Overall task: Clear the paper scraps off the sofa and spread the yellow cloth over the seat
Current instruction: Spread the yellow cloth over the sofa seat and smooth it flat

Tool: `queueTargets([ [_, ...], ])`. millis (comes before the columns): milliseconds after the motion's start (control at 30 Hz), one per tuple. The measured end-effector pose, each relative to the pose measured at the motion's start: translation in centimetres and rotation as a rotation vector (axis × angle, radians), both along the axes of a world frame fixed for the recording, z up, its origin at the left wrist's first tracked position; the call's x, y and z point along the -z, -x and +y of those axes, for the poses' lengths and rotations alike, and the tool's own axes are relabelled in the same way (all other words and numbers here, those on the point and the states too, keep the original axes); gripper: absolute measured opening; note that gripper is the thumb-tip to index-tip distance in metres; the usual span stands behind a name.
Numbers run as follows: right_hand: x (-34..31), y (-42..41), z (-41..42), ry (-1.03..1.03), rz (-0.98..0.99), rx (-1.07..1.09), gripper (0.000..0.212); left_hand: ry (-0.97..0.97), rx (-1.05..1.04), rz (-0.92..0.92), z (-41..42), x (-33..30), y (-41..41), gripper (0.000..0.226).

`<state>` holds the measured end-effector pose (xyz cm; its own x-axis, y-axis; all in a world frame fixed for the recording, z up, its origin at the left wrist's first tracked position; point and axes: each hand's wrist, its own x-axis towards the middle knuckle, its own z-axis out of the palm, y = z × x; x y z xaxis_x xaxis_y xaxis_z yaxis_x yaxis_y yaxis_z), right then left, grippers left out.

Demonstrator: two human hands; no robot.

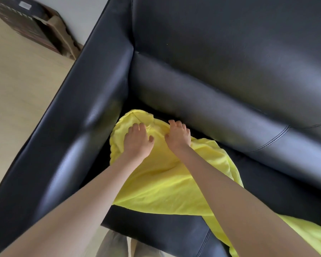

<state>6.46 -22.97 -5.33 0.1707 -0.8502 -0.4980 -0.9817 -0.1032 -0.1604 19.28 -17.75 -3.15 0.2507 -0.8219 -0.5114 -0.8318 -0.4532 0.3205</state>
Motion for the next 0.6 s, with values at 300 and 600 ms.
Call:
queueTargets([
  [300,1.0,2.7,3.0,0.113,-0.225,-0.018,0.033,0.107,-0.183,0.360,-1.0,2.3,0.9,0.019],
  [600,0.3,4.9,1.1,0.407,-0.203,0.295,0.010,0.092,0.449,0.357,2.8,0.7,-3.9,0.061],
])
